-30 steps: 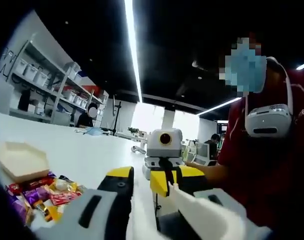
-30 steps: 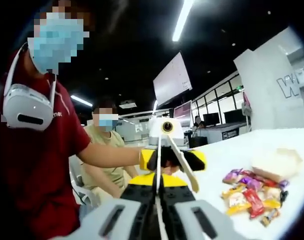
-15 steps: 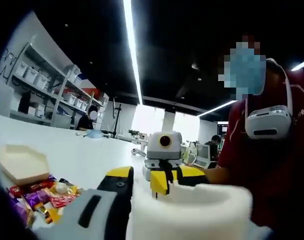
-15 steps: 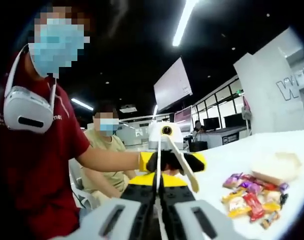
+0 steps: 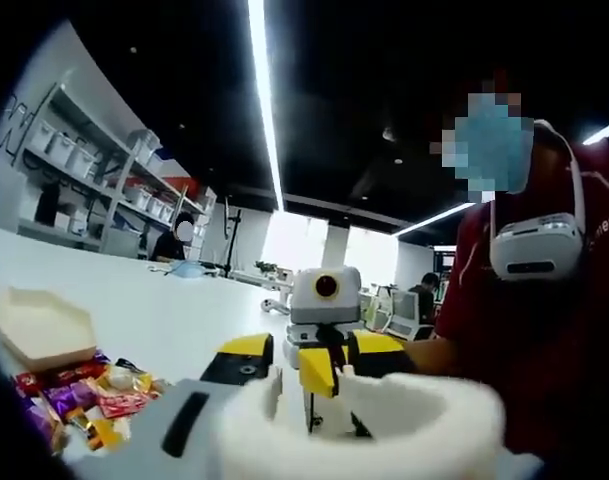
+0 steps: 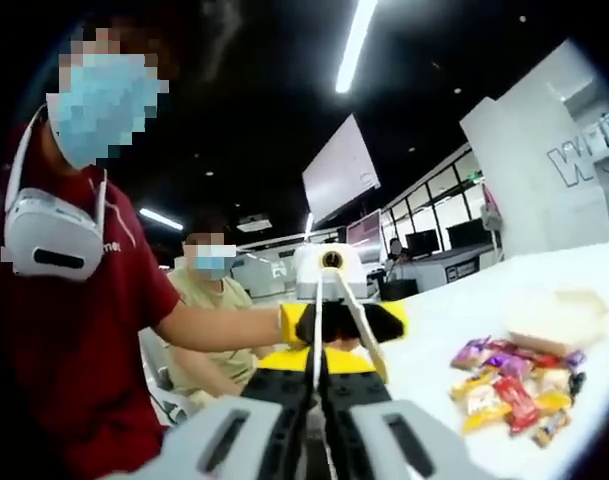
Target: Place the target food into the container with the food tongs after gripping and lifting it, then release it inside without dropping or visibly crushing the food.
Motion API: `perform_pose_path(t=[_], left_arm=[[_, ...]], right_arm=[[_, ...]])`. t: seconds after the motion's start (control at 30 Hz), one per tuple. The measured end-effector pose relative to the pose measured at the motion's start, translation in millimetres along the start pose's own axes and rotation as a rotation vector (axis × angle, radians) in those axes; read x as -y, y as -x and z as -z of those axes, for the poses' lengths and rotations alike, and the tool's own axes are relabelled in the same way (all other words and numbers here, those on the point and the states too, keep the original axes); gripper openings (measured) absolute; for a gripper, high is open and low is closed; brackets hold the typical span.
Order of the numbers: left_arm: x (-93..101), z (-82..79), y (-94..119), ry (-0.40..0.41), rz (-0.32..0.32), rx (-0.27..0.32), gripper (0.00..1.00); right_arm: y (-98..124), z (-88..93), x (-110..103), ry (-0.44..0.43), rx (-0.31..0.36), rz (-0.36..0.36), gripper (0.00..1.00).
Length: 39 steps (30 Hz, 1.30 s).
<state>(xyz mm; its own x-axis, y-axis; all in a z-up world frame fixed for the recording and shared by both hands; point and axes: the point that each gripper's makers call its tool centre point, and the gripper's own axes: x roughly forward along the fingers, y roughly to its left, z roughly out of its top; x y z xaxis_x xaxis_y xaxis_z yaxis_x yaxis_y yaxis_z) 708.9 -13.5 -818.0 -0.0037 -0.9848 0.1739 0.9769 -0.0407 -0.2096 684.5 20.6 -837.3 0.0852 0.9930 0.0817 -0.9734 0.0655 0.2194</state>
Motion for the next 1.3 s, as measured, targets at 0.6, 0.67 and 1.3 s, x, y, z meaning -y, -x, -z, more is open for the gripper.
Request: perform_pose_path(t=[0.6, 0.67, 1.3], left_arm=[[-32.6, -6.6, 27, -0.087, -0.248, 0.004, 0.27], [-41.6, -3.0, 32, -0.049, -0.313, -0.005, 0.27], [-61.9, 14.2, 56, -0.051, -0.635, -0.057, 0.27]], right_arm=[[38, -20.6, 65, -0.016, 0.085, 0.375, 0.38], [44, -20.6, 72, -0.033, 0.095, 0.441, 0.56], [66, -26.2, 81, -0.043, 0.085, 0.718, 0.92]])
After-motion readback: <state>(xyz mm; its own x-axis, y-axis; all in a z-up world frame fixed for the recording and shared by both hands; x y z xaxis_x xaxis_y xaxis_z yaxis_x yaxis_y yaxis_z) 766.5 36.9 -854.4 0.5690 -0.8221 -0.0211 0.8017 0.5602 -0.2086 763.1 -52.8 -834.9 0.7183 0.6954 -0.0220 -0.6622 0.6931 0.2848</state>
